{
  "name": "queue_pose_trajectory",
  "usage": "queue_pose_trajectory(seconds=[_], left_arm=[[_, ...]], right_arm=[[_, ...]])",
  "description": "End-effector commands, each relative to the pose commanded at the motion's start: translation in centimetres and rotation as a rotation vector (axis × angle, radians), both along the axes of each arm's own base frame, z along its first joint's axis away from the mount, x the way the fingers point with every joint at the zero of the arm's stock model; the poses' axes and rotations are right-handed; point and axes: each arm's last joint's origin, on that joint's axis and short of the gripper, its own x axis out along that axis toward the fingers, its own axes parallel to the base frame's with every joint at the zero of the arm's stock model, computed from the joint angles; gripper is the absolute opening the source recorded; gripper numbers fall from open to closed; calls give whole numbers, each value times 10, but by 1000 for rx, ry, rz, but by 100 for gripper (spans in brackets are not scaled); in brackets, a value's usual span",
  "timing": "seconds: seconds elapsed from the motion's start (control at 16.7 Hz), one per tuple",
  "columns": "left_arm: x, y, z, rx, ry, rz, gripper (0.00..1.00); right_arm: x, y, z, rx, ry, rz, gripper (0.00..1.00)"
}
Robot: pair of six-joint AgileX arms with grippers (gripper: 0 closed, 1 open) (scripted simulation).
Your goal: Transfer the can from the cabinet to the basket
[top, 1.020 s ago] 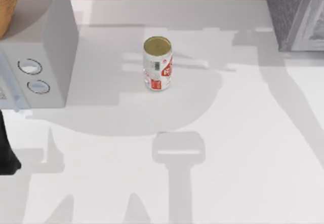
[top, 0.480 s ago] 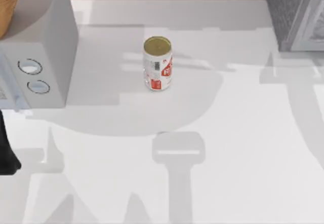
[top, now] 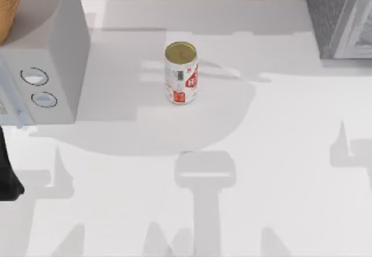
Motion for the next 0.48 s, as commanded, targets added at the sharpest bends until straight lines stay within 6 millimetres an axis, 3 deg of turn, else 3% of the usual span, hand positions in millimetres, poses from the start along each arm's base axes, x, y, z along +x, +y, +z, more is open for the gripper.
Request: queue_pose_trajectory(seconds=[0.24,0.48], left_arm=[[0,0,0,0,0,0,100],[0,0,0,0,0,0,100]], right_arm=[[-10,-5,-70,6,-13,7,100],[-11,-8,-100,9,-35,10,100]])
